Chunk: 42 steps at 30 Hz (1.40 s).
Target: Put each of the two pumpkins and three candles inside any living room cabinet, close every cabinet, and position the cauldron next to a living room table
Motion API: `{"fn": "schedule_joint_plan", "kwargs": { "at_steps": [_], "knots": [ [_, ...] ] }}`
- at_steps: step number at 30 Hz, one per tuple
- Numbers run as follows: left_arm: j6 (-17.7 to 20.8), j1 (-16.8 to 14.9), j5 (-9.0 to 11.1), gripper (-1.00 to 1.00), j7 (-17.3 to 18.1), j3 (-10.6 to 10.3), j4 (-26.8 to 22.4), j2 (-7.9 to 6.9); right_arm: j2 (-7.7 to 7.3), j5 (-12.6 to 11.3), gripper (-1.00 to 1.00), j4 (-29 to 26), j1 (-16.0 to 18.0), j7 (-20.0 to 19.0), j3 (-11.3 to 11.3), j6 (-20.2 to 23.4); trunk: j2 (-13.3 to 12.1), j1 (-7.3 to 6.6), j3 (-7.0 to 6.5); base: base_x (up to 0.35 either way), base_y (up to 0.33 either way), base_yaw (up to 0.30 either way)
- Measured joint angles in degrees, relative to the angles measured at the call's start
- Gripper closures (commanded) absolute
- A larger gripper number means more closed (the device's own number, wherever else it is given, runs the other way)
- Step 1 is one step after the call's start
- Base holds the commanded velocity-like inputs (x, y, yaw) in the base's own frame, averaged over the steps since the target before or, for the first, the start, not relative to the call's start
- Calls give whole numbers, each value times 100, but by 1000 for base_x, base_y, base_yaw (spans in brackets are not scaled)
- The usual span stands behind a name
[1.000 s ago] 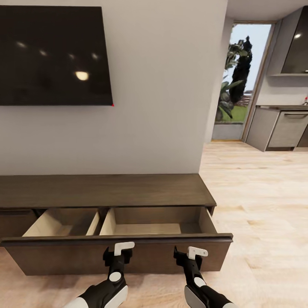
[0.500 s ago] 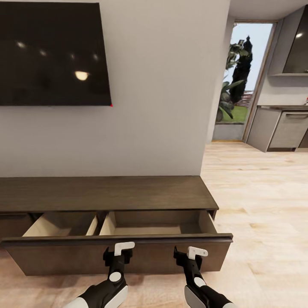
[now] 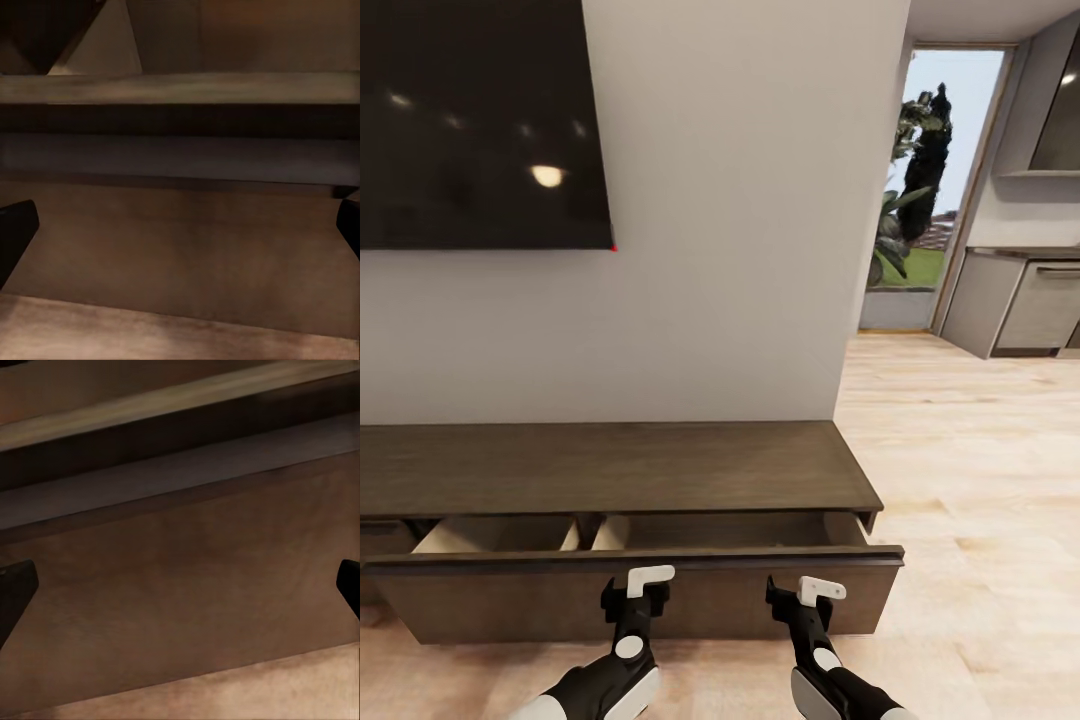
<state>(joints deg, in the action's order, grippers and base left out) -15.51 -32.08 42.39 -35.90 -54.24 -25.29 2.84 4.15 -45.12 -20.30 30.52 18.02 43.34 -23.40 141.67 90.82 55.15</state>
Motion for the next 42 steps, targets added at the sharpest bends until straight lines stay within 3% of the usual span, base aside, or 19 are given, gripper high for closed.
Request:
{"fn": "schedule_joint_plan", "kwargs": {
  "at_steps": [19, 34, 42],
  "knots": [
    [1, 0, 5, -100, 2, -9, 1, 0, 0, 0, -100, 0, 0, 0, 2, 0, 0, 1, 0, 184, 0, 0],
    [-9, 0, 11, -100, -2, -12, 1, 0, 0, 9, -100, 0, 0, 0, 2, 0, 0, 2, 0, 41, 0, 0],
    [-5, -1, -15, -100, -1, -12, -1, 0, 0, 9, -100, 0, 0, 0, 3, 0, -1, 4, 0, -169, 0, 0]
  ]
}}
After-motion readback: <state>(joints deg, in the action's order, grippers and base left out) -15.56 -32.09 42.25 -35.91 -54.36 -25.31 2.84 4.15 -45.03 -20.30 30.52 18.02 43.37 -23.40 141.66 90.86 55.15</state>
